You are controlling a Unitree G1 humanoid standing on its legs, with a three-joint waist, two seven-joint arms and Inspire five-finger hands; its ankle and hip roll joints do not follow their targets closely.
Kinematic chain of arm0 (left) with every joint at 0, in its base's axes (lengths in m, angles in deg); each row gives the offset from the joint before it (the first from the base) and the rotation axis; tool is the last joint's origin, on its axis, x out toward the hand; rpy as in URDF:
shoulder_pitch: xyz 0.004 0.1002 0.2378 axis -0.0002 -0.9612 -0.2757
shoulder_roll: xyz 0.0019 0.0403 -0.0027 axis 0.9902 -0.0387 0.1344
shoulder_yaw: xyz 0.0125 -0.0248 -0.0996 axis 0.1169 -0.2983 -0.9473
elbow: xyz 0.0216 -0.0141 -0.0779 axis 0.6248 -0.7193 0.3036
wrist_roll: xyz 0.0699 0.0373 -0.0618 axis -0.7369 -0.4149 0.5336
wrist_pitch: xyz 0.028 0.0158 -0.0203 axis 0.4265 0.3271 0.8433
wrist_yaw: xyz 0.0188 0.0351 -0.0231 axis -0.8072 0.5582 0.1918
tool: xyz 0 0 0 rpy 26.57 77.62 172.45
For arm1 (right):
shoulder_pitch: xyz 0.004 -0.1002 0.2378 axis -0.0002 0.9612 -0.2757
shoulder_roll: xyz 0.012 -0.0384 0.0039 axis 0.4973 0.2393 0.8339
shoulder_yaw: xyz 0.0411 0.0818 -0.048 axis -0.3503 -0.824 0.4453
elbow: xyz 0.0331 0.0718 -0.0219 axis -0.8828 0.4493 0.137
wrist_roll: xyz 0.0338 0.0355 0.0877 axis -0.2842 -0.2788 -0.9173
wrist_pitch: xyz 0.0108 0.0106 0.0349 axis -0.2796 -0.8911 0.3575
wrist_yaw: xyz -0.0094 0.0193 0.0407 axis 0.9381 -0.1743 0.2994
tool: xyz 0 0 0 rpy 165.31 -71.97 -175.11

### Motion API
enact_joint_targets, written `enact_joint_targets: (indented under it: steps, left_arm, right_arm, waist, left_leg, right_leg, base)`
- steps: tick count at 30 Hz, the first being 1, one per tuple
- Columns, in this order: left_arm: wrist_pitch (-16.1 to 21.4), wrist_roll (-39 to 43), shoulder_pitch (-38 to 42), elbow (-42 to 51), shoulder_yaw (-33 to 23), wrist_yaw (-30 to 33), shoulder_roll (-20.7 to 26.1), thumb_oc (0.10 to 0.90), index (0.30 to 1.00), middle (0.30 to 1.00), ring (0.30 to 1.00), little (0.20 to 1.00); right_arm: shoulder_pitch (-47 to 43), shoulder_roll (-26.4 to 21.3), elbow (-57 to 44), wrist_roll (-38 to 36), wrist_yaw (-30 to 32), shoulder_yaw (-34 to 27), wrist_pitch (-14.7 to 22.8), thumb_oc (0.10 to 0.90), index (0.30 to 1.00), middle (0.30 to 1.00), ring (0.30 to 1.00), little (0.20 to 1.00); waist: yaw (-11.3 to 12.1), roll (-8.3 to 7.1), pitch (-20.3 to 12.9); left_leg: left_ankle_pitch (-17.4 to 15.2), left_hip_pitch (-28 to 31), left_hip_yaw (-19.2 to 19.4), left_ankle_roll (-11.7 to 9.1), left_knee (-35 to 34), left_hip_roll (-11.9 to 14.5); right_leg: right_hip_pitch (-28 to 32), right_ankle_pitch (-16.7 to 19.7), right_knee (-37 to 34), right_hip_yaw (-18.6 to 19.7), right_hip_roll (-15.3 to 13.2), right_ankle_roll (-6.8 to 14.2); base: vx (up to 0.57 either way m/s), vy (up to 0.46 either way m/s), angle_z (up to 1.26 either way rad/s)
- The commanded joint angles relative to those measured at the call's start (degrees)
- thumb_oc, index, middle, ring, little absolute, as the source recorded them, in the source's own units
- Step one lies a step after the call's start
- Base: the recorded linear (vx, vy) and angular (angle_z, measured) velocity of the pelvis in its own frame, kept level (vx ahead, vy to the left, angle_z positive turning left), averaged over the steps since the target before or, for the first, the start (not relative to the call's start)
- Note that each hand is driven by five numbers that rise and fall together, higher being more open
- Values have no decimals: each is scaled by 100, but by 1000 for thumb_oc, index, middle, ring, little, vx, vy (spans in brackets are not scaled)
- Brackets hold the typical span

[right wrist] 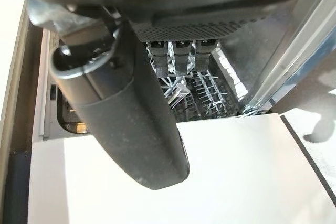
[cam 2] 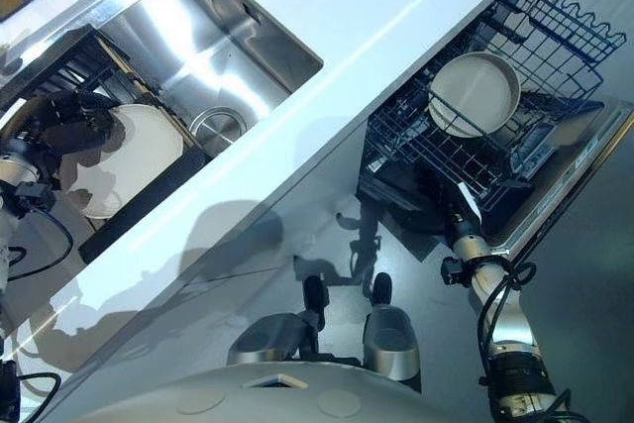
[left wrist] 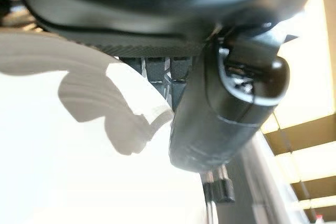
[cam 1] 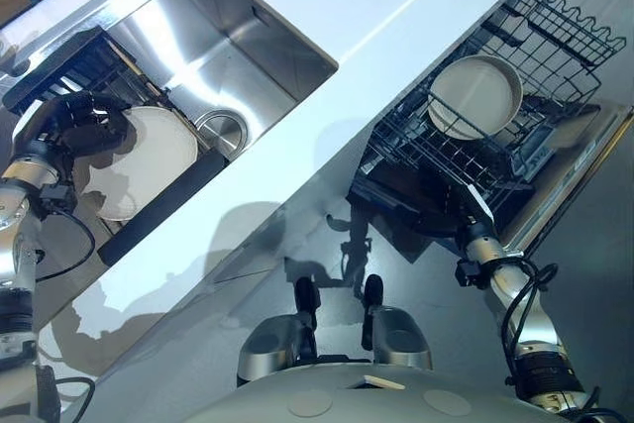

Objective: Pick up plates and place into dishwasher.

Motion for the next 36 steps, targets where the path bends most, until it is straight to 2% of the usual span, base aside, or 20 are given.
enact_joint_targets:
  steps: [1, 7, 10, 12, 13, 14, 16, 17, 20, 28, 33, 36]
  left_arm:
    - [609, 667, -220, 1214, 241, -937, 109, 287, 460, 460, 460, 387]
    - [512, 491, -229, 1082, 433, -1202, 346, 276, 451, 451, 451, 376]
    - [467, 472, -235, 1088, 456, -1204, 388, 298, 469, 469, 469, 398]
    - [429, 307, -234, 1039, 419, -1112, 386, 449, 599, 599, 599, 549]
    - [462, 229, -241, 993, 431, -1013, 376, 737, 846, 846, 846, 837]
    - [388, 42, -233, 934, 432, -865, 362, 800, 900, 900, 900, 900]
    - [328, -326, -228, 719, 389, -696, 375, 800, 900, 900, 900, 900]
    - [343, -754, -205, 577, 386, -619, 368, 800, 900, 900, 900, 900]
    - [564, -1305, -140, 65, 597, -693, 568, 800, 900, 900, 900, 900]
    - [546, -1400, 157, -270, 1297, -1075, 693, 800, 900, 900, 900, 900]
    - [355, -1347, 190, -128, 1340, -1027, 505, 800, 900, 900, 900, 900]
    - [373, -1410, 164, -148, 1267, -1053, 444, 800, 900, 900, 900, 900]
  right_arm:
    - [-214, -87, -214, -96, -12, -133, 553, 800, 900, 900, 900, 900]
    - [-288, -220, -276, -283, -52, -24, 465, 800, 900, 900, 900, 900]
    - [-294, -248, -305, -323, -50, 25, 434, 800, 900, 900, 900, 900]
    - [-306, -233, -309, -327, -56, 48, 432, 800, 900, 900, 900, 900]
    - [-316, -234, -316, -327, -36, 75, 429, 800, 900, 900, 900, 900]
    - [-327, -241, -309, -335, -12, 107, 439, 800, 900, 900, 900, 900]
    - [-331, -246, -312, -349, -38, 101, 437, 800, 900, 900, 900, 900]
    - [-355, -257, -296, -367, -32, 97, 427, 800, 900, 900, 900, 900]
    - [-423, -339, -330, -443, -14, 131, 348, 800, 900, 900, 900, 900]
    - [-421, -556, -342, -628, 58, 208, 384, 800, 900, 900, 900, 900]
    - [-449, -567, -313, -640, 18, 144, 416, 800, 900, 900, 900, 900]
    - [-471, -579, -311, -650, -43, 105, 414, 800, 900, 900, 900, 900]
  waist:
    - [34, 133, -789]
    - [54, 101, -875]
    - [69, 94, -915]
    - [73, 87, -931]
    - [75, 85, -936]
    - [74, 85, -941]
    - [59, 74, -958]
    - [62, 68, -963]
    - [44, 60, -939]
    - [-64, 21, -910]
    - [-116, 25, -888]
    - [-126, 27, -891]
  left_leg:
    - [-455, 2, -5, 311, 187, -347]
    - [-464, 122, -150, 318, 139, -336]
    - [-464, 167, -212, 305, 112, -326]
    - [-467, 199, -245, 290, 99, -318]
    - [-463, 208, -268, 283, 87, -319]
    - [-461, 219, -283, 274, 75, -314]
    - [-456, 235, -291, 253, 63, -308]
    - [-461, 237, -312, 249, 66, -309]
    - [-453, 233, -319, 234, 75, -302]
    - [-434, 236, -227, 215, 16, -282]
    - [-431, 244, -157, 206, 5, -264]
    - [-438, 248, -129, 198, 12, -268]
  right_leg:
    - [-752, -181, 693, 28, 158, 270]
    - [-511, -274, 581, 47, 279, 250]
    - [-381, -323, 479, 31, 327, 240]
    - [-290, -341, 399, 21, 357, 236]
    - [-249, -351, 357, 12, 373, 239]
    - [-216, -359, 318, 5, 389, 244]
    - [-150, -359, 246, -1, 407, 245]
    - [-113, -356, 211, 8, 419, 238]
    - [-44, -360, 163, 3, 440, 218]
    - [43, -309, 12, 39, 485, 214]
    - [82, -263, -87, 68, 492, 220]
    - [123, -244, -124, 84, 483, 221]
  base:
    - [-29, -96, 10]
    - [-6, -113, 11]
    - [4, -92, 8]
    - [4, -77, 2]
    - [0, -64, 2]
    - [3, -54, 3]
    - [9, -48, 5]
    - [6, -44, 11]
    - [-3, -42, 7]
    - [-6, -19, 1]
    - [-14, -3, -1]
    - [-10, 0, -1]
